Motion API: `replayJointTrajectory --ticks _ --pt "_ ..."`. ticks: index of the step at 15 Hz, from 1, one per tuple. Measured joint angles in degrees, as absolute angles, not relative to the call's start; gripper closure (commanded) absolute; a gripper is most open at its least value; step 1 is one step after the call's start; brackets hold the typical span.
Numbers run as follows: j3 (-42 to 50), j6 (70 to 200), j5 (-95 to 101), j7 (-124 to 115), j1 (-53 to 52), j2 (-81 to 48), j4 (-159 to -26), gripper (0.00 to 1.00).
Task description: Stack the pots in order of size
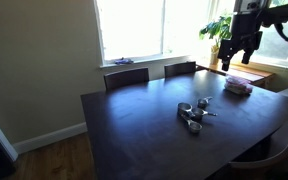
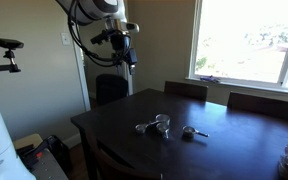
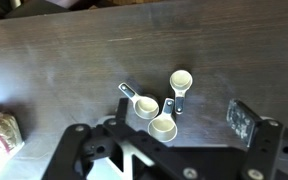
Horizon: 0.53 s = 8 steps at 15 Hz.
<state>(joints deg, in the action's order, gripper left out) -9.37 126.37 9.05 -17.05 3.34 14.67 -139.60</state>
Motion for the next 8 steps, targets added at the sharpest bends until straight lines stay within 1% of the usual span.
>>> replayJointTrajectory --ticks 4,8 --pt "-7.3 127.6 9.0 -17.2 3.2 3.2 -132.6 0.0" --pt "-6.7 127.6 9.0 -17.1 2.8 1.3 -131.3 0.0"
